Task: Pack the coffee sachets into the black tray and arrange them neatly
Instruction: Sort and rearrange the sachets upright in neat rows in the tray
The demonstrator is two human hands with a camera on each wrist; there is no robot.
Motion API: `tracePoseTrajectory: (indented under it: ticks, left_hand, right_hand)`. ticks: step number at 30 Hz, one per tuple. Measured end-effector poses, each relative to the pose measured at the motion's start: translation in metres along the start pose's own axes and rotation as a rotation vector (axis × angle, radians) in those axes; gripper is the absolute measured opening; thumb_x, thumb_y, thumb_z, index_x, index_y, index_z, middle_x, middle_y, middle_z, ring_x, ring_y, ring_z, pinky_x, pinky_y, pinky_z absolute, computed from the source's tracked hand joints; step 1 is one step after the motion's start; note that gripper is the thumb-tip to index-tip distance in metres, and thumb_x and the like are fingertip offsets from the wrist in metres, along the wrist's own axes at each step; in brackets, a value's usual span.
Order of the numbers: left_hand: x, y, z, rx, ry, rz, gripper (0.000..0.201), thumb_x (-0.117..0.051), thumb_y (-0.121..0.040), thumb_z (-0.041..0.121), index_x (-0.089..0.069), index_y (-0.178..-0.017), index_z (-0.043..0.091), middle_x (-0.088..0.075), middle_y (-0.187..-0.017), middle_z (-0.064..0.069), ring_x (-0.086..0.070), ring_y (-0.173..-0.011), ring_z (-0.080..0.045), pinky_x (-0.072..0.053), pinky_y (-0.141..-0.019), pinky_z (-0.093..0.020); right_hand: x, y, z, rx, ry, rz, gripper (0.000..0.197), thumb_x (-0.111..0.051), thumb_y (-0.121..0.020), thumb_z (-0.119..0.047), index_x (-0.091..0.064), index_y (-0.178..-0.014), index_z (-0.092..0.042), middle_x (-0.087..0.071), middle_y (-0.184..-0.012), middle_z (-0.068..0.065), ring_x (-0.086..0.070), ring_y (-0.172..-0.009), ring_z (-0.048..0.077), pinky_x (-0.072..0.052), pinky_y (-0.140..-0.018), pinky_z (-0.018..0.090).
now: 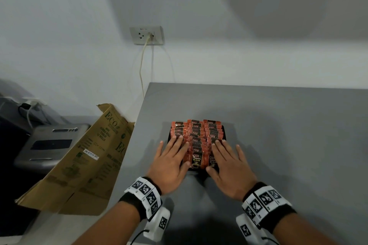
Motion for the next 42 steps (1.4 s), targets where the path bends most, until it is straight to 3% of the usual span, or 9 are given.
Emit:
tracePoseTrajectory:
  ticks: [8,15,19,22,24,27,31,38,42]
  left_hand:
    - [0.000,-0.003,-0.001,0.090,-0.045,-0.003,0.068,-0.013,-0.101,0.056,-0.012,-0.160,0.023,-0.006,-0.168,0.001,0.007,-0.154,-0.017,0.015,-0.120,-0.045]
    - [0.006,-0.002,0.010,-0.021,0.037,0.057,0.065,-0.022,-0.099,0.053,-0.027,-0.157,0.024,-0.020,-0.166,0.005,0.000,-0.152,-0.010,0.009,-0.123,-0.042]
    - [0.004,-0.001,0.011,0.004,0.039,0.036,0.068,-0.018,-0.099,0.057,-0.019,-0.159,0.026,-0.015,-0.167,0.006,0.000,-0.153,-0.011,0.011,-0.122,-0.041]
    - [0.017,0.000,-0.002,0.106,0.189,0.113,0.063,-0.022,-0.102,0.054,-0.015,-0.158,0.028,-0.005,-0.163,0.012,0.003,-0.153,-0.011,0.006,-0.123,-0.041]
    - [0.026,0.002,-0.024,0.270,0.378,0.196,0.054,-0.034,-0.103,0.044,-0.029,-0.154,0.026,-0.023,-0.157,0.013,-0.016,-0.150,-0.014,-0.014,-0.121,-0.039]
    - [0.016,0.004,-0.054,0.516,0.754,0.174,0.036,-0.051,-0.100,0.022,-0.054,-0.135,0.019,-0.057,-0.128,0.009,-0.054,-0.124,-0.015,-0.041,-0.104,-0.031]
    - [0.001,0.003,-0.068,0.611,0.945,0.097,0.031,-0.055,-0.090,0.009,-0.068,-0.104,0.034,-0.073,-0.105,0.009,-0.070,-0.099,-0.013,-0.056,-0.093,-0.039]
    - [0.007,-0.012,-0.051,0.527,0.944,0.074,0.035,-0.052,-0.086,0.010,-0.074,-0.094,0.036,-0.077,-0.095,0.014,-0.073,-0.092,-0.009,-0.057,-0.091,-0.042]
    - [0.012,-0.027,-0.038,0.517,0.941,0.071,0.036,-0.051,-0.083,0.009,-0.076,-0.095,0.031,-0.078,-0.088,0.014,-0.073,-0.086,-0.008,-0.059,-0.087,-0.038]
  right_hand:
    - [0.002,-0.001,-0.010,0.017,0.039,-0.042,0.093,0.010,-0.085,-0.070,0.001,-0.159,-0.015,0.002,-0.168,0.004,0.010,-0.154,0.021,0.010,-0.122,0.050]
    - [0.008,-0.005,-0.011,-0.002,0.006,-0.014,0.079,-0.010,-0.098,-0.066,0.002,-0.159,-0.017,0.001,-0.168,0.002,0.010,-0.154,0.019,0.011,-0.122,0.048]
    - [0.006,-0.005,-0.010,-0.015,-0.016,-0.015,0.079,-0.012,-0.097,-0.067,0.002,-0.159,-0.020,0.003,-0.168,0.001,0.011,-0.154,0.019,0.011,-0.122,0.048]
    - [0.019,-0.005,0.006,-0.088,-0.220,0.111,0.080,-0.012,-0.094,-0.070,-0.003,-0.159,-0.025,0.002,-0.166,-0.004,0.007,-0.154,0.020,0.001,-0.124,0.047]
    - [0.029,-0.002,0.031,-0.238,-0.480,0.231,0.073,-0.029,-0.097,-0.062,-0.020,-0.157,-0.021,-0.017,-0.165,0.000,-0.015,-0.152,0.023,-0.016,-0.123,0.044]
    - [0.023,0.002,0.064,-0.443,-0.839,0.236,0.052,-0.053,-0.100,-0.034,-0.044,-0.147,-0.014,-0.051,-0.147,0.006,-0.051,-0.127,0.020,-0.041,-0.108,0.037]
    - [0.016,0.000,0.076,-0.491,-0.947,0.245,0.016,-0.063,-0.094,-0.022,-0.073,-0.107,-0.023,-0.076,-0.099,-0.003,-0.071,-0.085,0.016,-0.059,-0.085,0.041]
    - [0.024,-0.003,0.085,-0.504,-0.918,0.280,0.020,-0.062,-0.092,-0.008,-0.077,-0.087,-0.020,-0.074,-0.071,-0.007,-0.071,-0.061,0.015,-0.061,-0.064,0.030]
    - [0.034,-0.006,0.098,-0.517,-0.807,0.292,0.024,-0.061,-0.089,-0.012,-0.075,-0.079,-0.029,-0.070,-0.066,-0.013,-0.068,-0.064,0.011,-0.058,-0.074,0.031]
Point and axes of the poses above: each hand's wrist, its own y-axis away from the middle knuckle, its own x-axis out of the back of the hand, z = x × y, the point moved 9 cm from there along -y, towards the middle knuckle
